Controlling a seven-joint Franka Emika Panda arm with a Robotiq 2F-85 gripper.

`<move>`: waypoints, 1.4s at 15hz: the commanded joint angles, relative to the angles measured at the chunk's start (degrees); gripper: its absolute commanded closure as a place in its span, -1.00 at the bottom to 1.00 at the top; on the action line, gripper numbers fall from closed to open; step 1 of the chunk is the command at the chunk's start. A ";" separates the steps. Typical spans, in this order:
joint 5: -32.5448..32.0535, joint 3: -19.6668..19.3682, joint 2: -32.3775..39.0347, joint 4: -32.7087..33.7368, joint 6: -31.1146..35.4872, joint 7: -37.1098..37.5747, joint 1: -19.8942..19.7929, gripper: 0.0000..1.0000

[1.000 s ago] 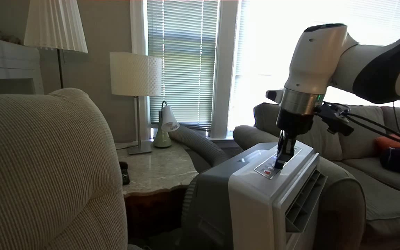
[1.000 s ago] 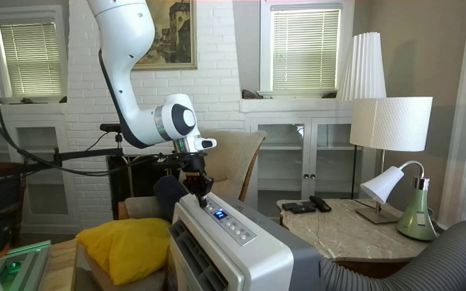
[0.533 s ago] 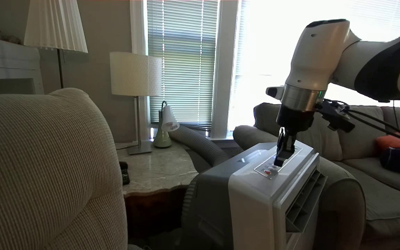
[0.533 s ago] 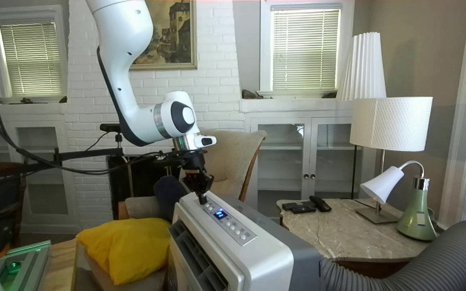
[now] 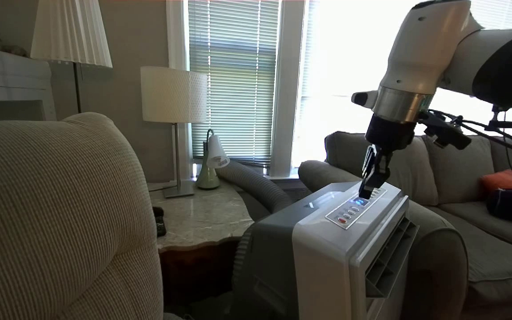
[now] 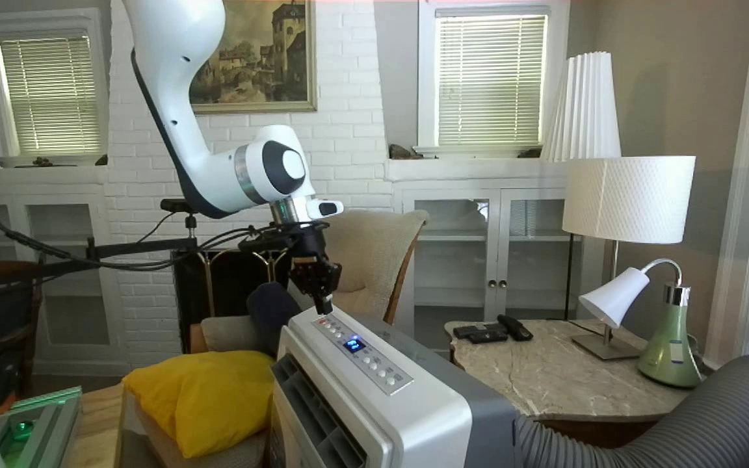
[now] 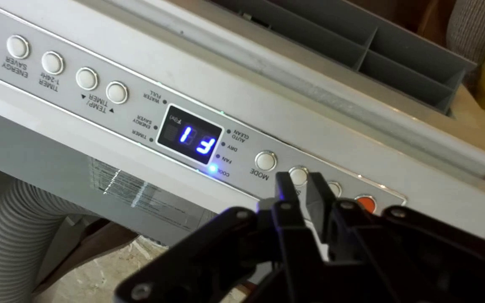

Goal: Turn off the air cooler

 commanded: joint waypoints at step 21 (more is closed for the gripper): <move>14.81 13.04 -12.58 -0.59 -22.15 -8.23 -10.76 -1.00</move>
